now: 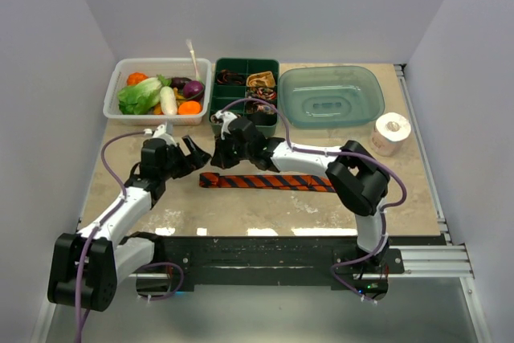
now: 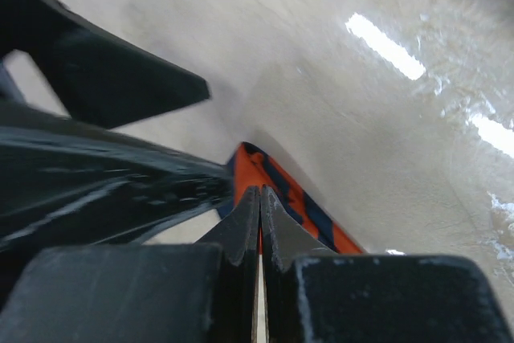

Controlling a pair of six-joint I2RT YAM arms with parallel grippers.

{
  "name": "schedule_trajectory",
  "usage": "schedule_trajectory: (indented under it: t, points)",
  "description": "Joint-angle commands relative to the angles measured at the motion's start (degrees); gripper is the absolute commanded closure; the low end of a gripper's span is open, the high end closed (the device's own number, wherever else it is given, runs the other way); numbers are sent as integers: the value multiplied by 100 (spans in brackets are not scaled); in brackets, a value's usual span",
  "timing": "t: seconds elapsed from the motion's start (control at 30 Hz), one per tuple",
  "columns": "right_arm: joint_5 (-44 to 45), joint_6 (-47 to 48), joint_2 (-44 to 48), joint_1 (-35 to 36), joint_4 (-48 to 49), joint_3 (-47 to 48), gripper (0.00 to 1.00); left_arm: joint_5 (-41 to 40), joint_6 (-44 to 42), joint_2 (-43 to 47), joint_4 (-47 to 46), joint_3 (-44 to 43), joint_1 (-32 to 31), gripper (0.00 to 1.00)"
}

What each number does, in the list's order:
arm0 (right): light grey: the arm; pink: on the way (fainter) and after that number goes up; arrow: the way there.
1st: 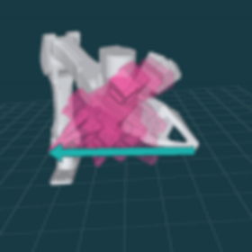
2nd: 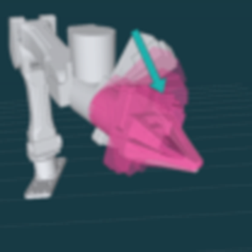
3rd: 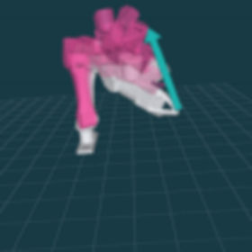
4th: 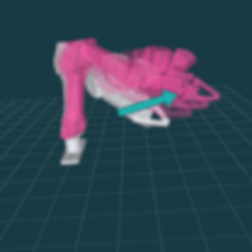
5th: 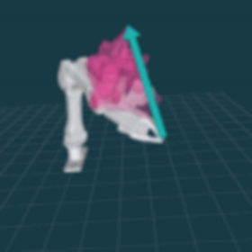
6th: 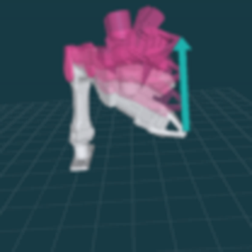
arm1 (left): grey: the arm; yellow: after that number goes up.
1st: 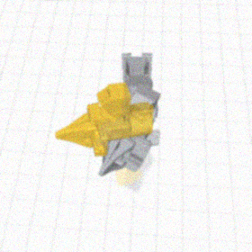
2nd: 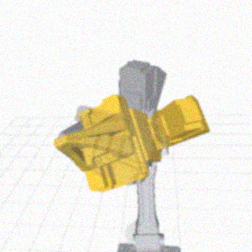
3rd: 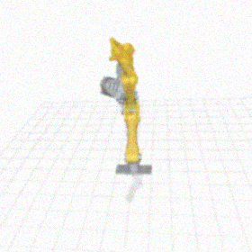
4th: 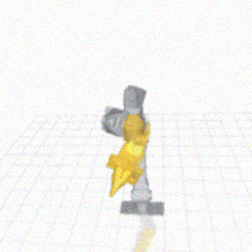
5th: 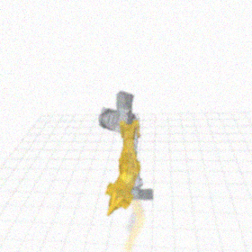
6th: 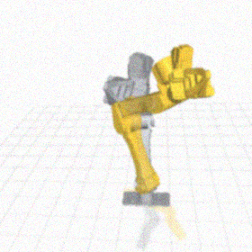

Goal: Roll the ties
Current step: Roll the tie at the center of the board.

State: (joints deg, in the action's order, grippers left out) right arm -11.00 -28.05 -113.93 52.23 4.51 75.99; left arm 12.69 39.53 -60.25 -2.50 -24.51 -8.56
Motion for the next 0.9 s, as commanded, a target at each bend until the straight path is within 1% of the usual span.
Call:
schedule_trajectory:
  t: [0.0,0.33,0.47,0.6,0.87]
  points:
    - [46,54,310,42,146,-14,100,32,55,127,-145,122,100,11]
    - [63,37,20,165,208,-259,100,260,117,154,-251,368,214,15]
    - [134,98,81,165,190,-418,100,295,125,224,-268,482,232,17]
    - [186,142,20,174,173,-514,100,480,160,163,-522,684,232,18]
    - [204,151,-296,165,234,-506,100,770,161,66,-795,1018,232,26]
